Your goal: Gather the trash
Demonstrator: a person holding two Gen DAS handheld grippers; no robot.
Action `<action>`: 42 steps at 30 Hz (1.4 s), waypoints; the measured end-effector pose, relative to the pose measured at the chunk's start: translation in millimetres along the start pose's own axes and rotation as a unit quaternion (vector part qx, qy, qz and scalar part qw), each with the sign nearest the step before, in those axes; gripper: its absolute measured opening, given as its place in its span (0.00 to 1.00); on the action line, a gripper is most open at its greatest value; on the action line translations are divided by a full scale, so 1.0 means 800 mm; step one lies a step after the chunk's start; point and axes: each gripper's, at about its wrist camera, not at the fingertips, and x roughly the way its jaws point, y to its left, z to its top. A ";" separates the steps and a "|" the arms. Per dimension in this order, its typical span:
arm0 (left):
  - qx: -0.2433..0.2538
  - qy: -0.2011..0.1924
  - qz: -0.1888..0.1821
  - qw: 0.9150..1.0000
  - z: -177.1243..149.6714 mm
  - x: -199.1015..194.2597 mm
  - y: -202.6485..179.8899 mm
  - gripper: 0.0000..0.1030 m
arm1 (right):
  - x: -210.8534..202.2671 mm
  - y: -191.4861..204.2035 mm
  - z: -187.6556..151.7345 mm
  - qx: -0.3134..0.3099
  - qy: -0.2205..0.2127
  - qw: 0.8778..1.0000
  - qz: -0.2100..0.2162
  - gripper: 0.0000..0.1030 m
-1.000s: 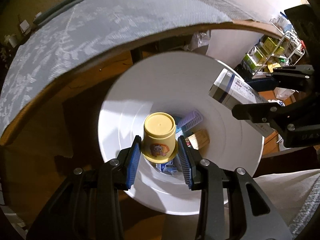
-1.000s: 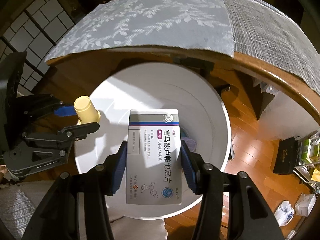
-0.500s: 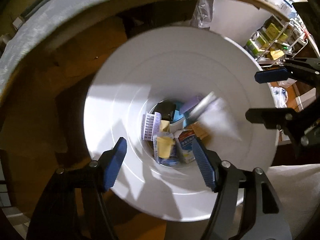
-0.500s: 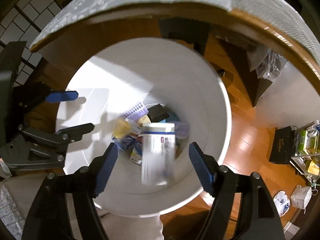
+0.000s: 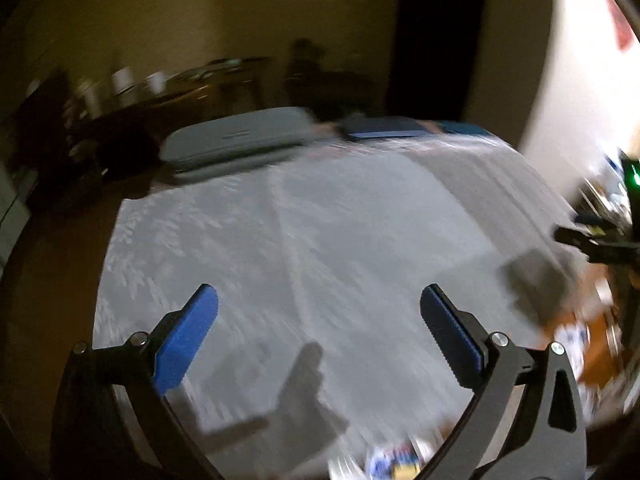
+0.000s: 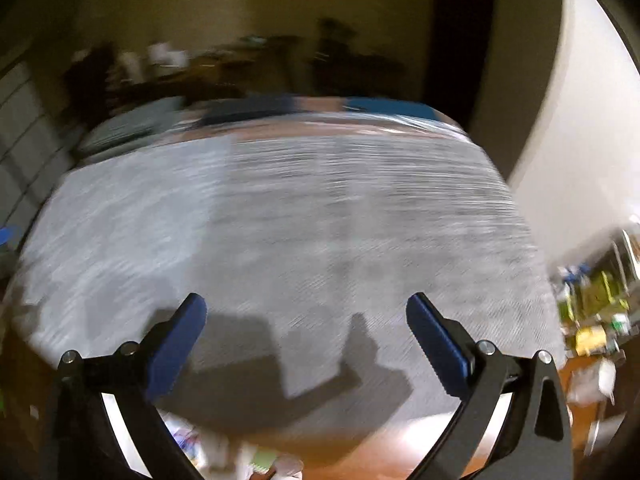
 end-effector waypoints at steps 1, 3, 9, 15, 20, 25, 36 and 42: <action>-0.016 0.006 0.012 1.000 0.012 0.022 0.014 0.98 | 0.016 -0.012 0.010 0.010 0.003 1.000 -0.011 0.96; -0.037 0.016 0.029 0.999 0.029 0.057 0.035 0.98 | 0.045 -0.035 0.031 0.028 0.009 0.999 -0.034 0.96; -0.061 0.048 0.067 0.995 0.056 0.135 0.080 0.98 | 0.109 -0.092 0.080 0.062 0.014 0.995 -0.081 0.96; -0.080 0.067 0.074 0.992 0.069 0.162 0.107 0.99 | 0.133 -0.127 0.112 0.071 0.004 0.993 -0.093 0.96; -0.078 0.068 0.072 0.992 0.066 0.160 0.107 0.99 | 0.139 -0.137 0.116 0.080 0.006 0.993 -0.090 0.96; -0.079 0.068 0.072 0.992 0.067 0.163 0.110 0.99 | 0.137 -0.136 0.114 0.080 0.006 0.993 -0.090 0.96; -0.080 0.069 0.072 0.992 0.067 0.162 0.110 0.99 | 0.137 -0.136 0.115 0.080 0.006 0.993 -0.090 0.96; -0.079 0.069 0.072 0.992 0.068 0.163 0.110 0.99 | 0.137 -0.136 0.114 0.080 0.006 0.993 -0.090 0.96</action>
